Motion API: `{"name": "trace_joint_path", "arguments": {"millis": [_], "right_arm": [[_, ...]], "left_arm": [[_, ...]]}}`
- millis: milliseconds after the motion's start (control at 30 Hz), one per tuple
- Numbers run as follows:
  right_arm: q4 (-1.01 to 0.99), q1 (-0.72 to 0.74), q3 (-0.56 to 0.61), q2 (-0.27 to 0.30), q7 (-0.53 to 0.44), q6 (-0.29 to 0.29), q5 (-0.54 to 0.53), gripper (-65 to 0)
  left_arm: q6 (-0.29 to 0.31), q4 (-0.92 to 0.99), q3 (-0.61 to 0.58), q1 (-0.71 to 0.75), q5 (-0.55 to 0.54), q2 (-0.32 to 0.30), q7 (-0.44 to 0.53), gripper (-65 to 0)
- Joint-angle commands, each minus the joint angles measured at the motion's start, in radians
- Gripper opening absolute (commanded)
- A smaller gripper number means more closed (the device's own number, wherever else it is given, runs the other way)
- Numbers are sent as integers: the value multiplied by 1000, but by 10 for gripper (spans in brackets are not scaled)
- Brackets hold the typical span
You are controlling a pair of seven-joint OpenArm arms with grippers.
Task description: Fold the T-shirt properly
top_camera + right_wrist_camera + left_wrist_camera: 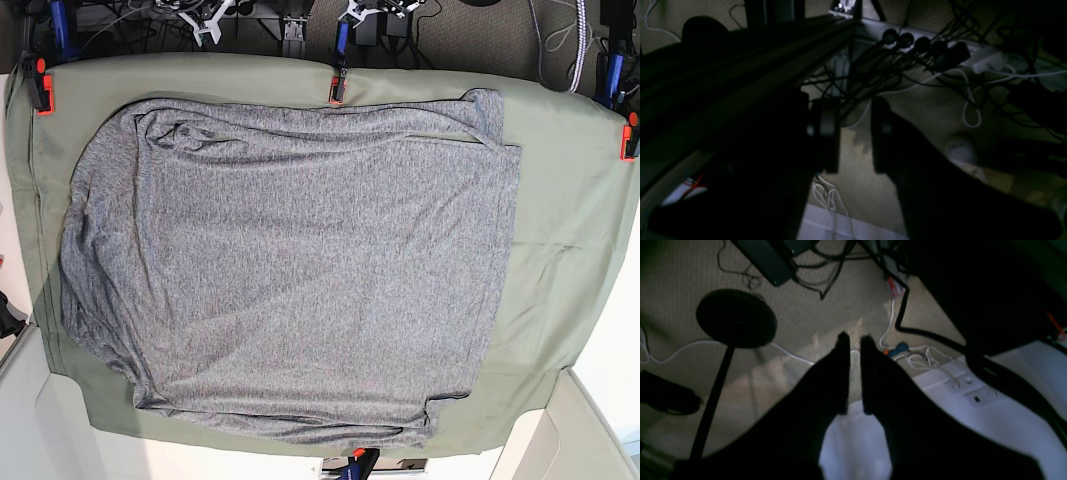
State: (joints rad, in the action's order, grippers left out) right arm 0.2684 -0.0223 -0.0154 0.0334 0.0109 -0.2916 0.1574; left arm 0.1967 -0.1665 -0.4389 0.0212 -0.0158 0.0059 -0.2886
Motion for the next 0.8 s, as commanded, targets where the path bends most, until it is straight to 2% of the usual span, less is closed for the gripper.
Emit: {"name": "trace_joint_path", "arguments": {"millis": [0,767], "right_arm": [[6,-1,-3,5,-11,-11,0,-483],[6,-12,-3,6,-11,-11,0,-483]], "left_arm": [[10,-5,1,-2,-2,5,-13,-591],[10,-5,1,0,-2,5,-34,-591]]}}
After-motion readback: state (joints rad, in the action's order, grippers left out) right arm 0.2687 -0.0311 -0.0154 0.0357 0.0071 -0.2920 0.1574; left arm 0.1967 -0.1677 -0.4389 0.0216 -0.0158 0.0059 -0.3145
